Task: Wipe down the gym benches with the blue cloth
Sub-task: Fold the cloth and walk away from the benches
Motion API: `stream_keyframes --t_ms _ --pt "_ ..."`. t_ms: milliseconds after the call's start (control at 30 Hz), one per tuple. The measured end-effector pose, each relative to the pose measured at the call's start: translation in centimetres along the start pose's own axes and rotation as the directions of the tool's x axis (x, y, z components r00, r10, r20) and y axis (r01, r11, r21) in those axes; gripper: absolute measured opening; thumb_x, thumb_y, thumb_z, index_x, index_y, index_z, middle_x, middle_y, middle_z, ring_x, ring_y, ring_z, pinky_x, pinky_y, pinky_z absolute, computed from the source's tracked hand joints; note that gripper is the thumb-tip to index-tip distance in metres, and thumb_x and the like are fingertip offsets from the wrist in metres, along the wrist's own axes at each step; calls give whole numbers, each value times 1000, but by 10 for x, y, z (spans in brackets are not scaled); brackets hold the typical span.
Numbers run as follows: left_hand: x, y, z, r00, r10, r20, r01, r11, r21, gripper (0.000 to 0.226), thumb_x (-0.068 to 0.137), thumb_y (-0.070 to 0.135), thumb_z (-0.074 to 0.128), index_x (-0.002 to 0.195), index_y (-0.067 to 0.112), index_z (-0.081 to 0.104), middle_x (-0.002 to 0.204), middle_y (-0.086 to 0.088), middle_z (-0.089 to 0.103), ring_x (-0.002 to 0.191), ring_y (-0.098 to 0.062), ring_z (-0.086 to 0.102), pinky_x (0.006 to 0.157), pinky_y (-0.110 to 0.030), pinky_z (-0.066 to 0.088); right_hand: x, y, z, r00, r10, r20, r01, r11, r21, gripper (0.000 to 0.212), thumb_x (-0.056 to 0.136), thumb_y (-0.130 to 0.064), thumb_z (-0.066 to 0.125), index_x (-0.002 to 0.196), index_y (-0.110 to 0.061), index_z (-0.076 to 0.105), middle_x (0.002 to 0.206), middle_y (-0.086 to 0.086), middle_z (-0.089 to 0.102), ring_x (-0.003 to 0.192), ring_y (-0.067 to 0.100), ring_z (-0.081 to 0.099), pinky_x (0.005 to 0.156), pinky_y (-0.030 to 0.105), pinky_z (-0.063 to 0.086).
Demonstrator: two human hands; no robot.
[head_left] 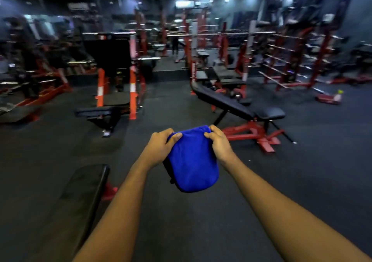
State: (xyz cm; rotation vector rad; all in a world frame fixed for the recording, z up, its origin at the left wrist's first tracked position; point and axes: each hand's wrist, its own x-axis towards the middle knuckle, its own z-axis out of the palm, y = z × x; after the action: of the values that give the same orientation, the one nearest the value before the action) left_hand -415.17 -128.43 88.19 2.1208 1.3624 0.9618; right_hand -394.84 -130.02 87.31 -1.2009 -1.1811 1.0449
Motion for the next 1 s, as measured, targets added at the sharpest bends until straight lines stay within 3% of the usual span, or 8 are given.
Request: stream_keyframes --t_ms 233,367,433,567,733,933,1000 --pt "57 47 68 950 246 194 -225 966 -124 39 99 41 50 65 24 44 59 8 46 54 -3 43 53 -18 34 -16 2 -84 938 0 -346 -12 999 -33 35 91 -5 50 64 -23 37 60 -12 41 60 6 38 64 30 30" --pt "81 67 107 896 354 268 -324 934 -149 40 99 44 48 67 20 44 59 3 47 55 -8 44 54 -23 33 -30 7 -121 885 -17 -465 -12 998 -59 17 87 -16 53 74 -11 43 73 1 46 74 18 43 74 37 34" --pt "95 79 131 866 402 299 -366 915 -170 42 99 45 48 66 18 43 58 4 46 54 -8 43 55 -26 33 -35 9 -141 846 -9 -533 -25 998 -57 17 89 -12 52 76 -6 44 72 2 48 72 17 44 72 36 35" --pt "124 109 182 806 473 356 -413 880 -234 42 99 42 49 64 22 40 56 9 43 52 -4 41 53 -24 29 -30 17 -190 772 -21 -635 -19 998 -56 29 91 -6 51 67 -18 39 62 -8 44 62 9 40 64 31 32" --pt "179 141 254 758 537 370 -453 842 -293 39 99 35 52 62 31 42 53 12 46 55 3 49 54 -16 33 7 34 -265 720 -20 -694 -13 999 -42 35 91 -5 51 64 -23 36 61 -10 41 60 8 37 63 31 30" --pt "293 198 357 755 546 363 -467 836 -287 44 98 48 49 70 13 50 60 -1 51 56 -11 48 55 -25 35 88 30 -387 691 -72 -719 13 996 -88 34 94 -5 48 67 -21 36 63 -10 40 61 7 37 64 29 32" --pt "335 228 386 744 564 359 -486 825 -287 43 98 47 49 68 17 46 58 1 49 54 -10 46 52 -23 31 121 23 -431 681 -92 -726 16 994 -112 26 95 -7 47 72 -18 41 69 -5 44 66 10 41 67 30 34"
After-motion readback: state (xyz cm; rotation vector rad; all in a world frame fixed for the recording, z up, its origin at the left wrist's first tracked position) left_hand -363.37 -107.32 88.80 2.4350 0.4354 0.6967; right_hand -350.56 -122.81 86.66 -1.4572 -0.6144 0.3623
